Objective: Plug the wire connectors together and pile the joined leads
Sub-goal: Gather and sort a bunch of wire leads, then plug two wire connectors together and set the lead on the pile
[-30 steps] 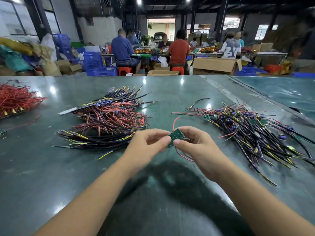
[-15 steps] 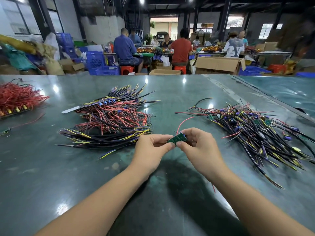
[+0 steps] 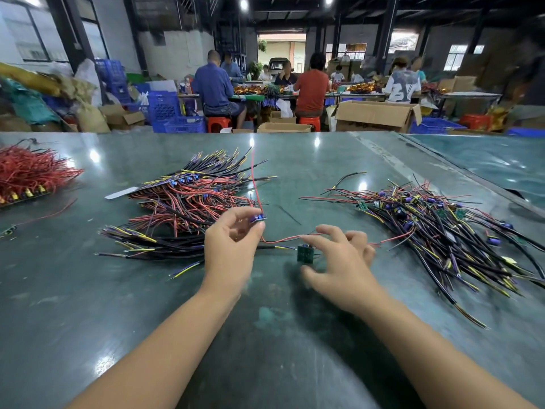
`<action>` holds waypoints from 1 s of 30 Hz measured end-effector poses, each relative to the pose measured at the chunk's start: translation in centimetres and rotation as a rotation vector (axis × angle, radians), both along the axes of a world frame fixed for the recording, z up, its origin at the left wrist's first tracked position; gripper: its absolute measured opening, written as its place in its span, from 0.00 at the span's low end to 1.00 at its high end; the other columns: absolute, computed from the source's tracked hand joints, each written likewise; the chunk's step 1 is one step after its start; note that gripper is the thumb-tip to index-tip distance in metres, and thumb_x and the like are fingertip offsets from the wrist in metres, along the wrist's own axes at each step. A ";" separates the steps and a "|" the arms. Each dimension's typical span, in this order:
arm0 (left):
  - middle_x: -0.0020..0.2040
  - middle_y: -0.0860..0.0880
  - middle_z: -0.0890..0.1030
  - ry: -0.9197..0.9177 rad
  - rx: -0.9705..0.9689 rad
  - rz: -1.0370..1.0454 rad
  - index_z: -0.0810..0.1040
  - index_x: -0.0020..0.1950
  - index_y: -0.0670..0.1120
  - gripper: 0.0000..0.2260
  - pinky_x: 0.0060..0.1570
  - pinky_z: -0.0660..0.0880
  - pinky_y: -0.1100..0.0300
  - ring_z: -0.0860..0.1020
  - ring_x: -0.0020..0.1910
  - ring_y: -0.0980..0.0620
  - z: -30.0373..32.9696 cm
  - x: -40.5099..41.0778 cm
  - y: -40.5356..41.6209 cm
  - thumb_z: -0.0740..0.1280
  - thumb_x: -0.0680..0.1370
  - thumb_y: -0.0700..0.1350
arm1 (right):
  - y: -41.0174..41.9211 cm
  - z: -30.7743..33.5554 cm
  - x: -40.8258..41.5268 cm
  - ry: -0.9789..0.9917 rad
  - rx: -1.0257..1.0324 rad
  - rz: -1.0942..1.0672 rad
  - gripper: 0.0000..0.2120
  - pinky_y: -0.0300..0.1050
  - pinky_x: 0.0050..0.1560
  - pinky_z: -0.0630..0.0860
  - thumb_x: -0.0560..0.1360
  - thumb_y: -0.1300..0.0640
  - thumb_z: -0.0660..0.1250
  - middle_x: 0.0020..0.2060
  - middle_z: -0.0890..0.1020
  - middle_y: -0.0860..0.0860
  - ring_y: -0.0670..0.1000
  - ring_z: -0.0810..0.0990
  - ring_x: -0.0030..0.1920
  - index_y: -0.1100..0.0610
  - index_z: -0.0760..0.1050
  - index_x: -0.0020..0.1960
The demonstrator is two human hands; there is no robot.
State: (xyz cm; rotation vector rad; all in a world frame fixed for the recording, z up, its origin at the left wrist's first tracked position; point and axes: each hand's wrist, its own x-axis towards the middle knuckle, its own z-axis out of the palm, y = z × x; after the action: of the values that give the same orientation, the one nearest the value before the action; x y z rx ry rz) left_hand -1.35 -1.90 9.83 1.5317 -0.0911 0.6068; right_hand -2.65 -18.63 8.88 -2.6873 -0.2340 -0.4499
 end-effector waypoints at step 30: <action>0.43 0.46 0.83 0.124 -0.025 -0.436 0.78 0.47 0.42 0.06 0.45 0.78 0.64 0.82 0.42 0.53 0.0 -1.3 -1.3 0.69 0.74 0.32 | 0.6 0.9 0.0 -0.019 1.108 0.443 0.06 0.38 0.46 0.77 0.73 0.68 0.69 0.38 0.85 0.51 0.46 0.81 0.41 0.60 0.83 0.45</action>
State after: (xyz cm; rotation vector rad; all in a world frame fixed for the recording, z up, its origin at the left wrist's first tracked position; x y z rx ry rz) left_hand -2.66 -3.17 9.88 1.4612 -0.3120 0.1655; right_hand -2.70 -18.06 9.78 -1.4951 -0.4179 -0.3192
